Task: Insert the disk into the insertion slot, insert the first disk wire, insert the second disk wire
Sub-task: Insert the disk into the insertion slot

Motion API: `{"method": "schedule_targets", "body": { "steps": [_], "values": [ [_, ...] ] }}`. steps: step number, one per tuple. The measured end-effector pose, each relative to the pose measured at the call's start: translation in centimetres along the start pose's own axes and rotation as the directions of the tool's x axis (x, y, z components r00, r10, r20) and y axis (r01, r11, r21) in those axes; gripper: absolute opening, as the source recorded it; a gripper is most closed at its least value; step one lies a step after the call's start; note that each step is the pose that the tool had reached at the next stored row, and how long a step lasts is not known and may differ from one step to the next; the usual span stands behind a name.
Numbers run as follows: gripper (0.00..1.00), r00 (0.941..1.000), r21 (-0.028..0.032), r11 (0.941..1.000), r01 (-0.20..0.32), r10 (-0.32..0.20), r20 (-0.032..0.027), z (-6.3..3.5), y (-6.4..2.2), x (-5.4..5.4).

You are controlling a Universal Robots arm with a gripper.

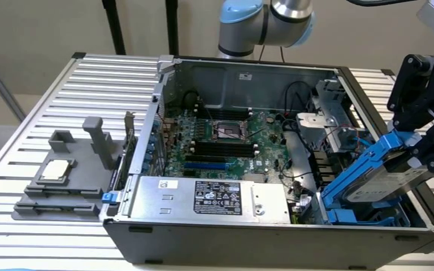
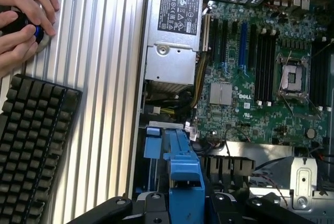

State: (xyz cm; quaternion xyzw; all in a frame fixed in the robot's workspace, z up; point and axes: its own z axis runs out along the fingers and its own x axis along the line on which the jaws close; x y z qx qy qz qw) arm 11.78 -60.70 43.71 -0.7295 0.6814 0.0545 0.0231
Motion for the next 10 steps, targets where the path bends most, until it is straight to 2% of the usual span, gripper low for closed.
{"method": "schedule_targets", "body": {
  "steps": [3, 5, 10],
  "values": [
    [0.32, 1.0000, 0.0123, 0.9999, 0.001, -0.001, -0.0008, 0.07, 0.34, -0.01],
    [0.32, 1.0000, 0.0183, 0.9998, 0.002, -0.002, -0.0013, 0.13, 0.65, -0.03],
    [0.32, 1.0000, 0.0228, 0.9997, 0.003, -0.003, -0.0016, 0.24, 0.96, -0.04]
  ]
}}
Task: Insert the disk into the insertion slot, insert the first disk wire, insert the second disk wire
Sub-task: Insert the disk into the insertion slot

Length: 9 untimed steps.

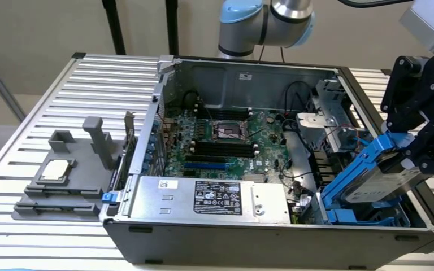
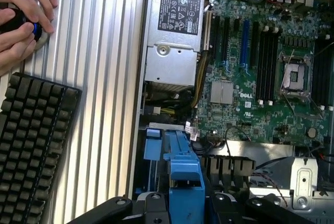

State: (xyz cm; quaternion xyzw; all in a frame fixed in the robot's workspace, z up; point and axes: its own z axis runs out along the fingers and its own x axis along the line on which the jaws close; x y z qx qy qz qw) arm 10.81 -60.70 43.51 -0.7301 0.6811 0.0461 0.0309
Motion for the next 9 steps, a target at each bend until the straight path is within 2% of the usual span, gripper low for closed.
{"method": "schedule_targets", "body": {
  "steps": [9],
  "values": [
    [0.32, 1.0000, 0.0048, 1.0000, 0.000, 0.000, -0.0009, 0.45, 0.22, 0.03]
  ]
}}
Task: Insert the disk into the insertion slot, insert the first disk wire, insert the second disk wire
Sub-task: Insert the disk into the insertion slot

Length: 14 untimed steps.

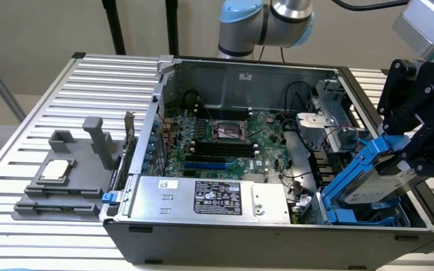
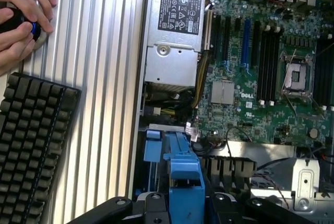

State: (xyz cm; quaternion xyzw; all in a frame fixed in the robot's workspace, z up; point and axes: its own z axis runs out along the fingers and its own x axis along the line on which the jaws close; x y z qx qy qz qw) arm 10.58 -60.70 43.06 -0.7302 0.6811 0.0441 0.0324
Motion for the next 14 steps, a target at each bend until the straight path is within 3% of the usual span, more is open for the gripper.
{"method": "schedule_targets", "body": {
  "steps": [7, 14],
  "values": [
    [0.32, 1.0000, 0.0010, 1.0000, 0.000, 0.000, 0.0005, 0.12, 0.02, 0.01],
    [0.32, 1.0000, 0.0010, 1.0000, 0.000, 0.000, 0.0006, -0.71, 0.03, -0.05]
  ]
}}
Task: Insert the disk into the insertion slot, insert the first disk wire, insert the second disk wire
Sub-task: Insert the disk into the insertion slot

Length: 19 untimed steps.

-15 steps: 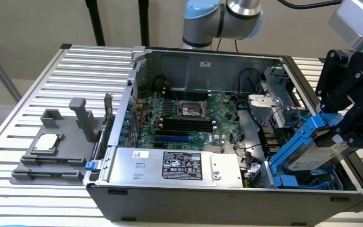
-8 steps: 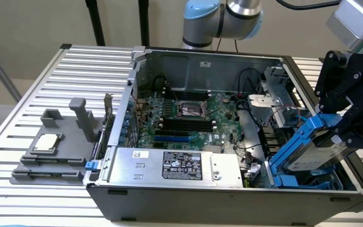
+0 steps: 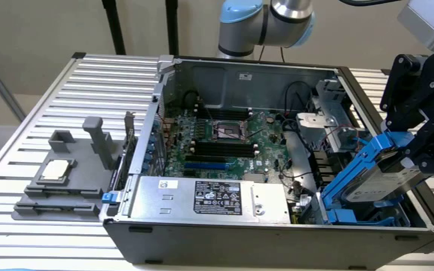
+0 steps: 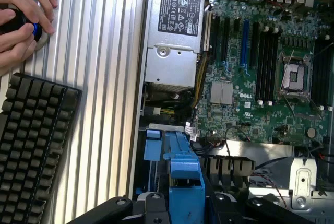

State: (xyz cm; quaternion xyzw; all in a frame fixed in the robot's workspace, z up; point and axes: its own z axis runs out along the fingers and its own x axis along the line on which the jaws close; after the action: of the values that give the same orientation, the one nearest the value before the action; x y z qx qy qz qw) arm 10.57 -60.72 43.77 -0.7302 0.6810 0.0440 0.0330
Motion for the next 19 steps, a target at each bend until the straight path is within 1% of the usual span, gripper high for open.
{"method": "schedule_targets", "body": {
  "steps": [6, 9, 11, 13, 17, 19],
  "values": [
    [0.32, 1.0000, -0.0001, 1.0000, 0.000, 0.000, -0.0003, 0.26, 0.00, 0.03],
    [0.32, 1.0000, -0.0013, 1.0000, 0.000, 0.000, 0.0000, 0.40, 0.00, 0.10],
    [0.32, 1.0000, -0.0038, 1.0000, -0.001, 0.001, 0.0001, 0.42, -0.02, 0.17],
    [0.32, 1.0000, -0.0086, 1.0000, -0.001, 0.001, 0.0006, 0.41, -0.03, 0.25],
    [0.32, 1.0000, -0.0140, 0.9999, -0.002, 0.002, 0.0008, -0.26, 0.00, 0.23],
    [0.32, 1.0000, -0.0155, 0.9999, -0.002, 0.002, 0.0010, -0.29, -0.02, 0.23]
  ]
}}
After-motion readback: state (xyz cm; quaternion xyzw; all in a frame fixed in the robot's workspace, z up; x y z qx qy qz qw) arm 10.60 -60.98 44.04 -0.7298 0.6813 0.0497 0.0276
